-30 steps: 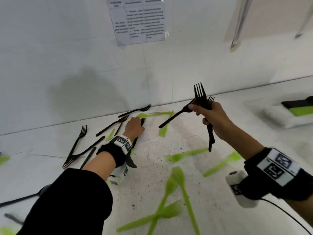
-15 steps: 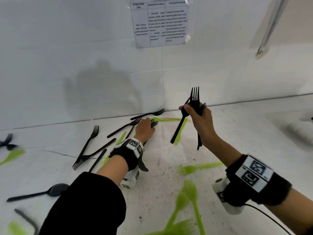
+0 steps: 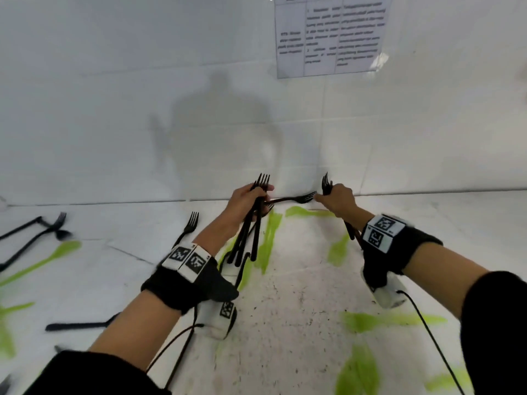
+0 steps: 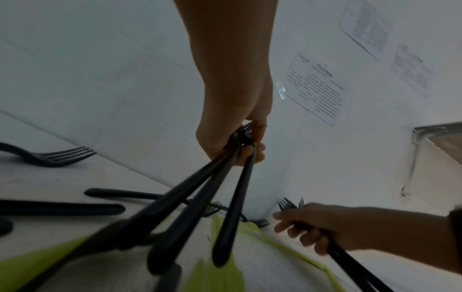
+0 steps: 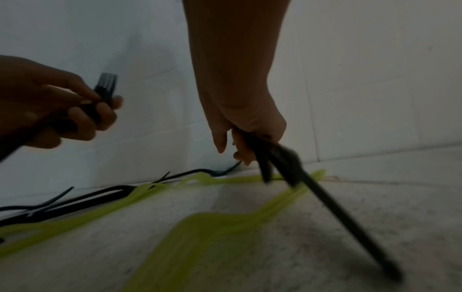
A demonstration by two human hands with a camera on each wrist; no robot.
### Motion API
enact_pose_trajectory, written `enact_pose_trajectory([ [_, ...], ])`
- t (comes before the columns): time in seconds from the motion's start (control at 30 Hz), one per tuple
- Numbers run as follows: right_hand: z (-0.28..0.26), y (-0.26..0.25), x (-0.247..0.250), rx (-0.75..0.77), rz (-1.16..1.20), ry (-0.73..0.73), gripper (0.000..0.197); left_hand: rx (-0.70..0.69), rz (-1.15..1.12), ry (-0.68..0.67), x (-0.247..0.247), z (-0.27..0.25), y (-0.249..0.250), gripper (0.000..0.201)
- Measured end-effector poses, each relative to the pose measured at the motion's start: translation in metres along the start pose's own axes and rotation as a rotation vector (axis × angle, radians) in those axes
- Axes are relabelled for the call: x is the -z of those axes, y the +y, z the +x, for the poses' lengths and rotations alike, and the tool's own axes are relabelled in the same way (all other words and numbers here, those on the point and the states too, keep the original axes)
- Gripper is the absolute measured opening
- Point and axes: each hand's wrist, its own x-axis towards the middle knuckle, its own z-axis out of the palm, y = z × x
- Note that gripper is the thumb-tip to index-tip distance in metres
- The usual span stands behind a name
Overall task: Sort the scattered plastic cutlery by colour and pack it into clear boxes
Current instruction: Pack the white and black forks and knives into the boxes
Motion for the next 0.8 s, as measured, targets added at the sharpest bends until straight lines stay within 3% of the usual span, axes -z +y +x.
enact_pose_trajectory([
  [0.1,0.015,0.006,-0.011,-0.076,0.013,-0.043,0.038,0.087,0.012,-0.004,0.016,0.009,0.003,0.026],
  [0.3,0.027,0.010,-0.029,-0.163,0.097,0.036,0.052,0.103,-0.125,-0.010,0.021,0.026,0.001,0.028],
  [0.57,0.023,0.004,-0.029,-0.103,0.418,0.104,0.027,0.031,0.497,0.145,0.025,0.053,-0.019,0.013],
  [0.67,0.012,-0.003,-0.004,-0.038,0.474,0.237,0.026,-0.047,0.765,0.105,0.025,0.056,-0.030,0.023],
  [0.8,-0.008,-0.013,0.050,0.161,0.474,0.419,0.024,-0.097,0.862,0.003,0.017,0.061,-0.048,0.036],
])
